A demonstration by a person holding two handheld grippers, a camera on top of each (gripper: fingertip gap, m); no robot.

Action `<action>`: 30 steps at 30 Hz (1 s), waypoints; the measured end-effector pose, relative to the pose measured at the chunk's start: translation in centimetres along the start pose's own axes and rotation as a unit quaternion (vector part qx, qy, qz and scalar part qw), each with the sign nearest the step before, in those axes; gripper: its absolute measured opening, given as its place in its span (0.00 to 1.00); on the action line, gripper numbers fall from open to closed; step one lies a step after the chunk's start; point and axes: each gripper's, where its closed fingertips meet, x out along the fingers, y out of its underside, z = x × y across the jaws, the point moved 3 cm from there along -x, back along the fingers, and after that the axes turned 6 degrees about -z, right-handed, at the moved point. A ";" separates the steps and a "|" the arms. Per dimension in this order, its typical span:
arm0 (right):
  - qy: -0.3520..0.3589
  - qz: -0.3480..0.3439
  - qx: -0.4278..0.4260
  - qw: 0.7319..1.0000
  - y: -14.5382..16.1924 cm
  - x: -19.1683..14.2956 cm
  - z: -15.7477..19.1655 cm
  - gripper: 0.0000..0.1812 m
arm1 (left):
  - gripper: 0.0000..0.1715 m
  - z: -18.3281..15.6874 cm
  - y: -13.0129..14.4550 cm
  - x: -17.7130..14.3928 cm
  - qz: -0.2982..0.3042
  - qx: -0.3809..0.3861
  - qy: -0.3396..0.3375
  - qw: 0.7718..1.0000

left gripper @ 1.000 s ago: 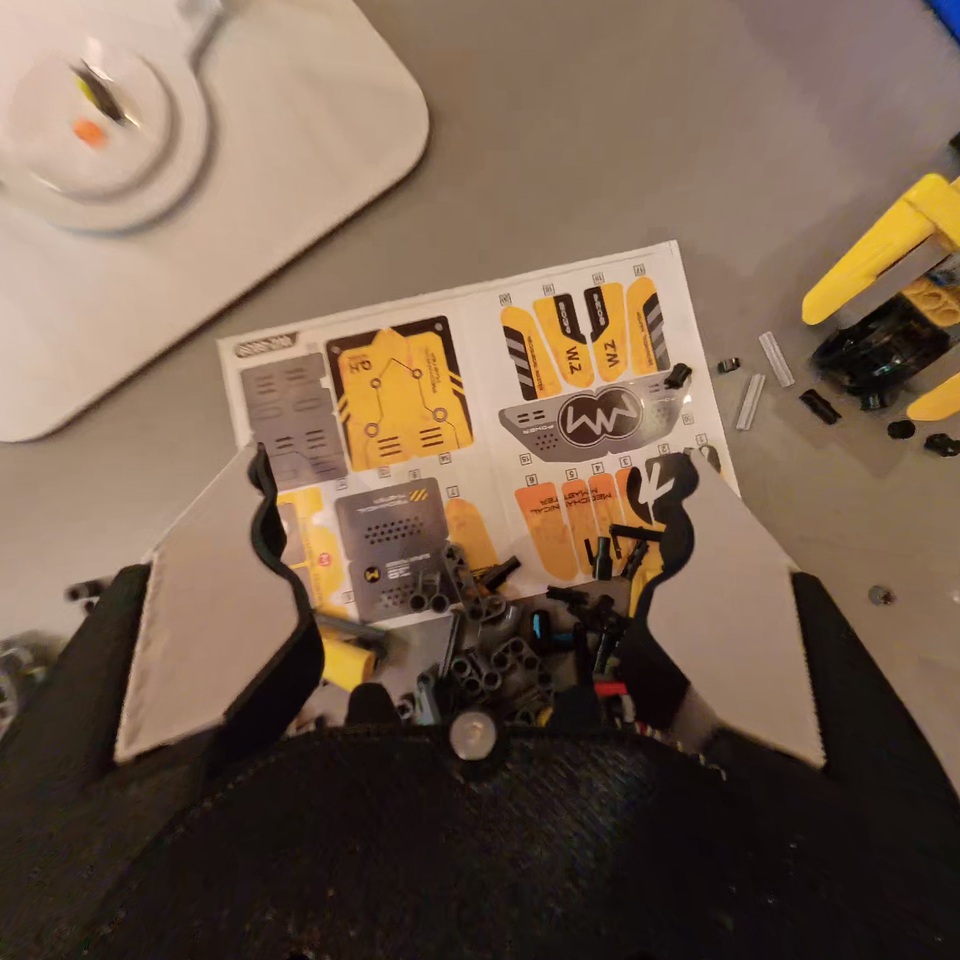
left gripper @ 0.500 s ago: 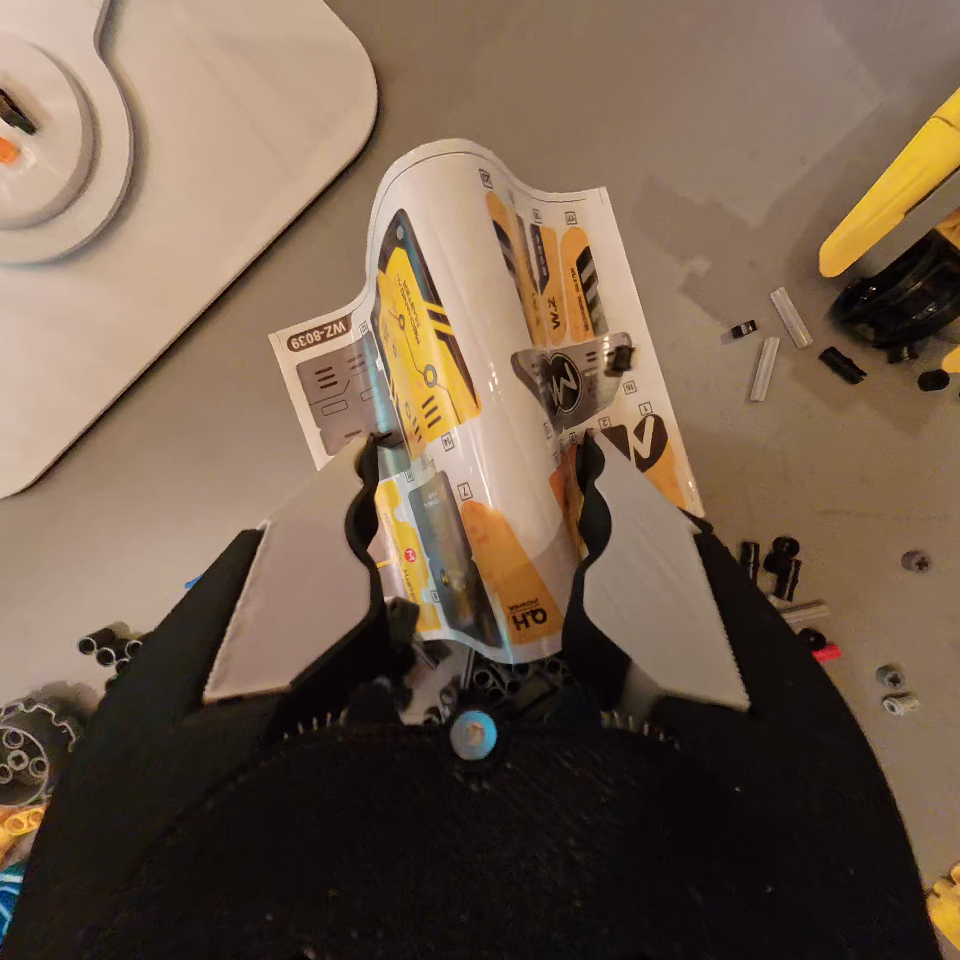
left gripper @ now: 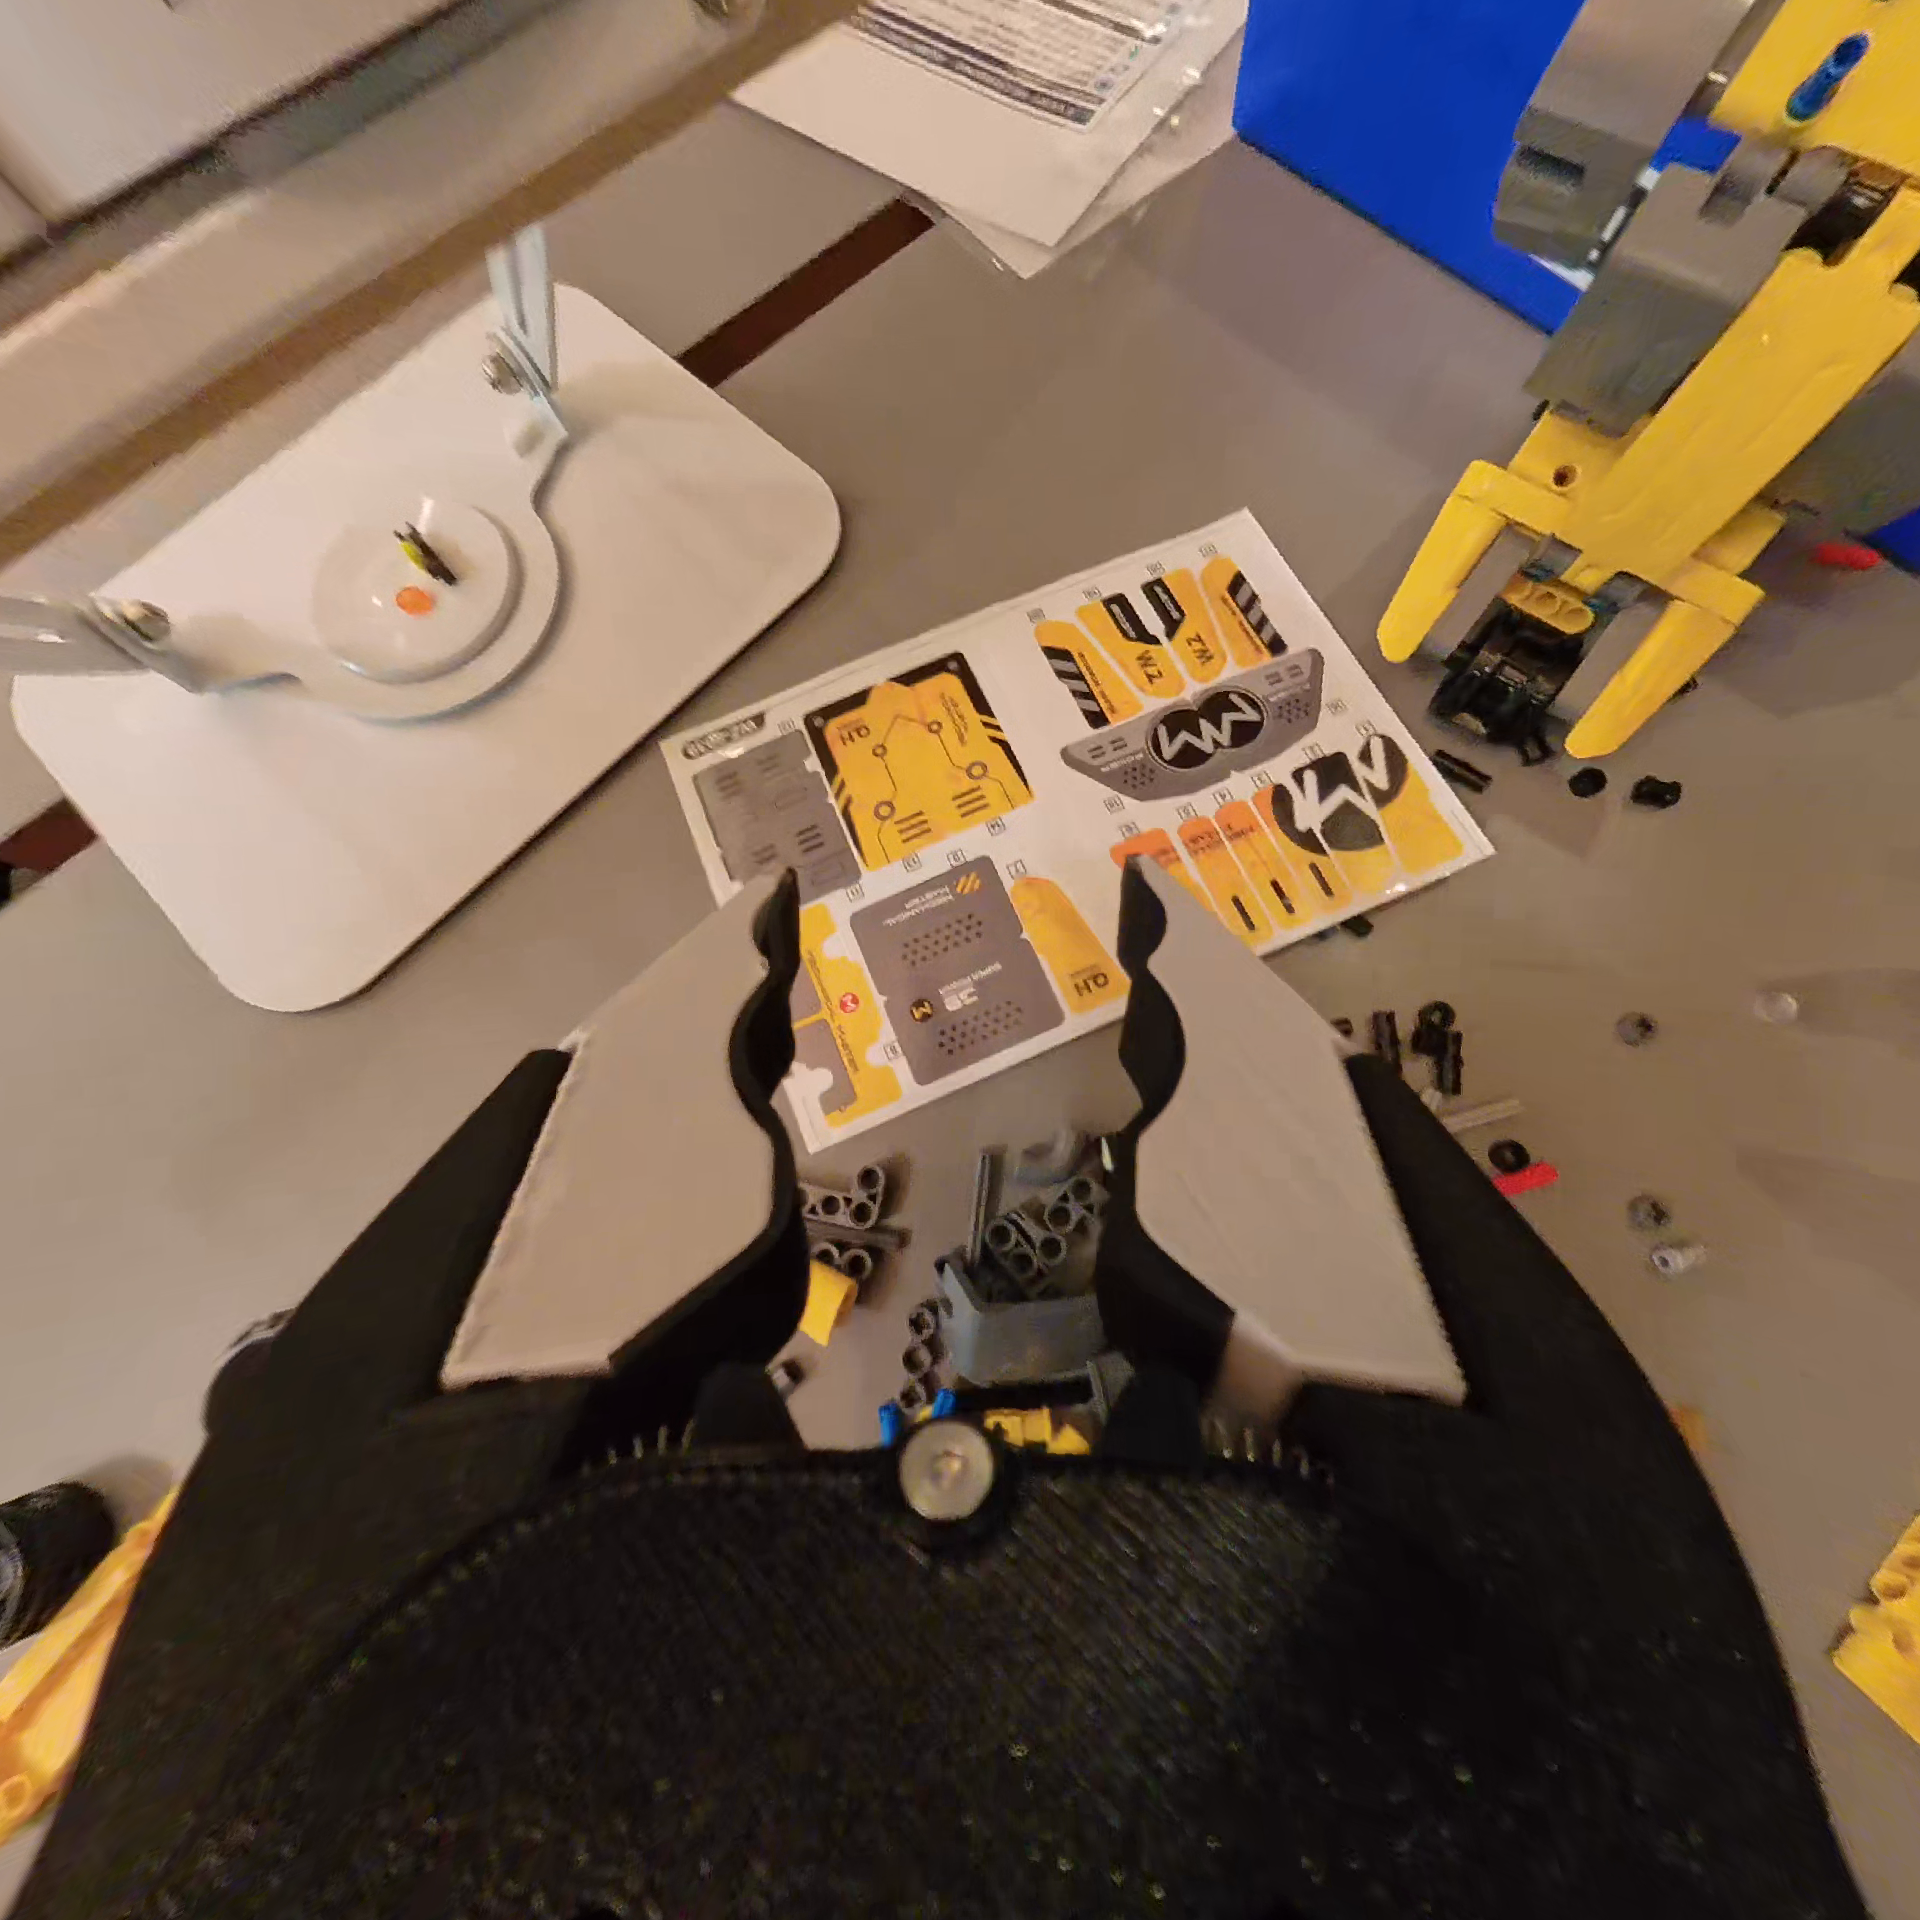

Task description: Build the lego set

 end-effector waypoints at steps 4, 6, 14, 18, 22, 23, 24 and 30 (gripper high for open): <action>0.000 -0.002 0.001 1.000 -0.1 0.0 0.0 0.19 | 0.55 -1.8 1.4 0.6 0.029 -0.022 0.061 0.997; 0.001 -0.007 0.002 1.000 -0.1 -0.1 0.0 0.19 | 0.58 -3.4 1.4 0.7 0.011 0.014 0.091 0.996; -0.003 -0.012 -0.001 1.000 -0.3 -0.1 0.2 0.19 | 0.36 -4.0 4.5 2.1 0.088 0.252 -0.007 0.964; -0.007 -0.017 -0.001 1.000 -0.3 -0.2 0.3 0.19 | 0.35 -4.4 4.1 2.5 0.086 0.262 -0.004 0.961; -0.011 -0.019 0.002 1.000 -0.4 -0.2 0.4 0.20 | 0.33 -4.7 3.6 3.1 0.080 0.285 -0.006 0.955; -0.011 -0.020 0.002 1.000 -0.4 -0.2 0.4 0.20 | 0.33 -4.9 3.5 3.2 0.078 0.289 -0.007 0.954; -0.012 -0.020 0.002 1.000 -0.4 -0.2 0.4 0.20 | 0.30 -5.0 3.6 3.4 0.079 0.293 -0.004 0.953; -0.014 -0.022 0.003 1.000 -0.4 -0.2 0.5 0.20 | 0.01 -6.0 3.7 3.7 0.070 0.310 0.002 0.948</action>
